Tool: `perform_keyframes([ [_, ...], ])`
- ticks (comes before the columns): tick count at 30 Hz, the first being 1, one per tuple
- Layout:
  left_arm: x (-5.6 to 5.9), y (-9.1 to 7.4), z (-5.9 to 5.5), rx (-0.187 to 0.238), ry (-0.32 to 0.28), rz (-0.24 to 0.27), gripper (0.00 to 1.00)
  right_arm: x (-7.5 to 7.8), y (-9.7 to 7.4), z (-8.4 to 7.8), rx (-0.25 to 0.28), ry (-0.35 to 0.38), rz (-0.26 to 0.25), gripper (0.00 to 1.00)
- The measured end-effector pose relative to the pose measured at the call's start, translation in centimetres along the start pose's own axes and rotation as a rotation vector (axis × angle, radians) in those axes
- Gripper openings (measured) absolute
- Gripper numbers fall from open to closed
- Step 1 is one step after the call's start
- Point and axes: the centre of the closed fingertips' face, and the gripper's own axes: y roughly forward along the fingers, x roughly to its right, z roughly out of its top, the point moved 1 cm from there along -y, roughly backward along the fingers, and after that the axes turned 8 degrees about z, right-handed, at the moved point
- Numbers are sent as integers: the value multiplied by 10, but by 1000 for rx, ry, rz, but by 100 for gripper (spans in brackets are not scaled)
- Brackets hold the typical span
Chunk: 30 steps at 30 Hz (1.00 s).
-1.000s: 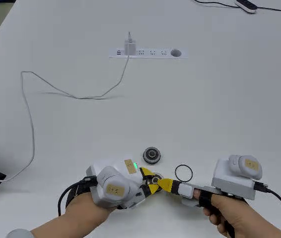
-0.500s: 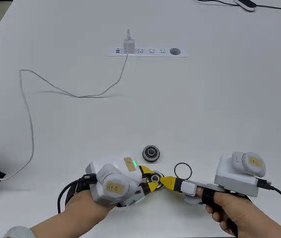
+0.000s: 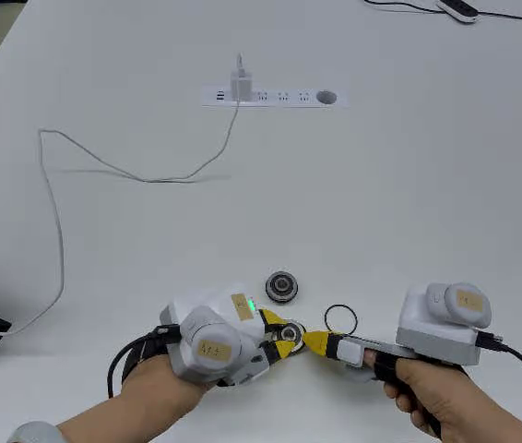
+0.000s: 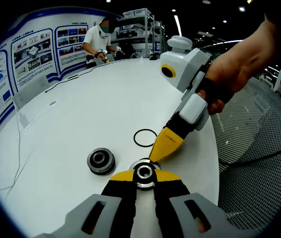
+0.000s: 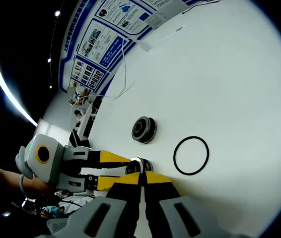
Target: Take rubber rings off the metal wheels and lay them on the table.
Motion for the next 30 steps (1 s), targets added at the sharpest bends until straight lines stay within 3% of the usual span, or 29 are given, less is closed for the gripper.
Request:
perform_keyframes([
  [21, 0, 0, -1, -5, 8, -1, 13, -5, 0, 1, 10, -13, -1, 2],
  [30, 0, 1, 0, -7, 8, 0, 13, -17, 4, 2, 8, -17, 37, 1],
])
